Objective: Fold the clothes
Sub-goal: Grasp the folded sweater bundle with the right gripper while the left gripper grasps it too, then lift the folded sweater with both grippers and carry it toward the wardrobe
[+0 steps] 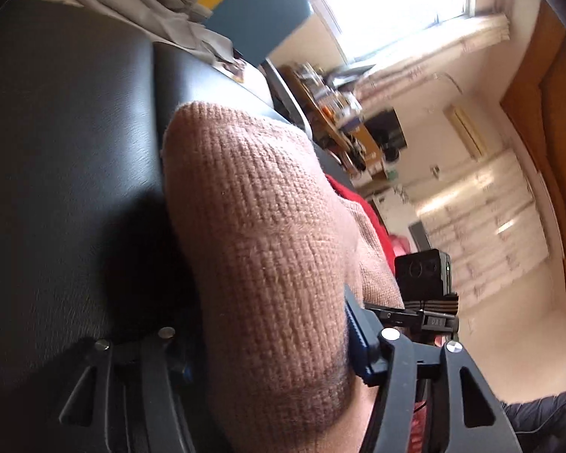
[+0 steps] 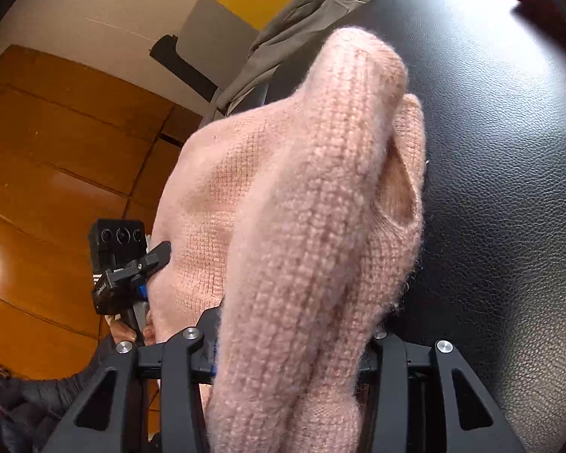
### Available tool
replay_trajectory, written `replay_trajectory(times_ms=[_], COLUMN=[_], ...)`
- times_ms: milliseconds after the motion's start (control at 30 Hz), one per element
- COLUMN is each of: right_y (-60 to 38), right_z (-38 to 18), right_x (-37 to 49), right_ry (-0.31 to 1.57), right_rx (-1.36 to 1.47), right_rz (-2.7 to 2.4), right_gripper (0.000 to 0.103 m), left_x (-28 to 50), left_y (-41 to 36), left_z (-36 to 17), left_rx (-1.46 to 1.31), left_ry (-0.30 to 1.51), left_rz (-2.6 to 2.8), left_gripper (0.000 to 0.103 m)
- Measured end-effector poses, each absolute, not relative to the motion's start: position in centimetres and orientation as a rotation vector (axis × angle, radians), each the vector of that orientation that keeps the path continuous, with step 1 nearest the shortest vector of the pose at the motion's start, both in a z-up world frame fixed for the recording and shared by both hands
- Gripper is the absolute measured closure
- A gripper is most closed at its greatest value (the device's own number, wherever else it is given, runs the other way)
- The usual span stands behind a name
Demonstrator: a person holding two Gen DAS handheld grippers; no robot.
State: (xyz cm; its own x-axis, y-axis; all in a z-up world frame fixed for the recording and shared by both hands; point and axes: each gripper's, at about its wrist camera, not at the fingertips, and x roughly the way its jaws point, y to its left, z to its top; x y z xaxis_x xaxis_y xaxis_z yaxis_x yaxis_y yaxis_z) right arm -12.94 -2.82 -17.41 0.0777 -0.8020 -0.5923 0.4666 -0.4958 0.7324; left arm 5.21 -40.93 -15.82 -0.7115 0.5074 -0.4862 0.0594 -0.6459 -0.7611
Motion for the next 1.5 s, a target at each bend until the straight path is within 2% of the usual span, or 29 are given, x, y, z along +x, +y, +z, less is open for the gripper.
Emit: replay_trajectory(times_ms=[267,533,700,933,1000,1067,1133,1233,1333,1400,1500], right_y=[-9.1,-23.8,-37.9,-57.2,-61.8,-66.2,-70.1,-75.9,-76.6,-76.3,-74.5], right_z=[-17.8,-16.6,-9.7,3.9,5.2,4.6,0.4,-5.7,-9.3,-9.2,-7.4], right_x=[-7.2,1.6,6.7,13.1,14.4,15.3,15.7,16.2,14.8,14.6,14.5], right_ry=[-0.345,-0.304,-0.155,-0.001,0.037,0.088,0.165,0.284,0.115,0.076,0.057], right_rx=[1.333,1.266,1.120,0.831,0.813,0.841,0.943,1.095,1.170,1.149,1.095], right_rz=[-1.429,-1.093,-0.931,-0.791,-0.773,-0.774,-0.806,-0.851,-0.772,-0.770,-0.772], right_gripper=[0.057,0.057,0.057,0.057,0.057,0.057,0.057,0.056,0.054,0.053,0.052], left_x=[14.1,27.8,36.3,45.2,47.7,49.2,49.9,50.8,51.0,51.0,49.8], left_y=[-41.5,-45.4,-50.1,-60.2,-63.1,-66.7,-70.0,-75.3,-75.9,-76.0,-76.3], left_z=[-13.6,-7.2,-1.3,7.2,9.6,9.0,6.2,-2.5,-4.5,-5.3,-3.9], left_rx=[-0.969,-0.762,-0.545,-0.151,-0.024,0.008,-0.071,-0.329,-0.237,-0.159,-0.210], left_ry=[-1.212,-1.212,-1.162,-1.179,-1.180,-1.345,-1.535,-2.037,-2.072,-2.061,-2.001], left_rz=[2.580,2.857,3.131,3.400,3.466,3.468,3.484,3.298,3.253,3.234,3.255], left_gripper=[0.049,0.049,0.049,0.049,0.049,0.049,0.049,0.047,0.043,0.042,0.043])
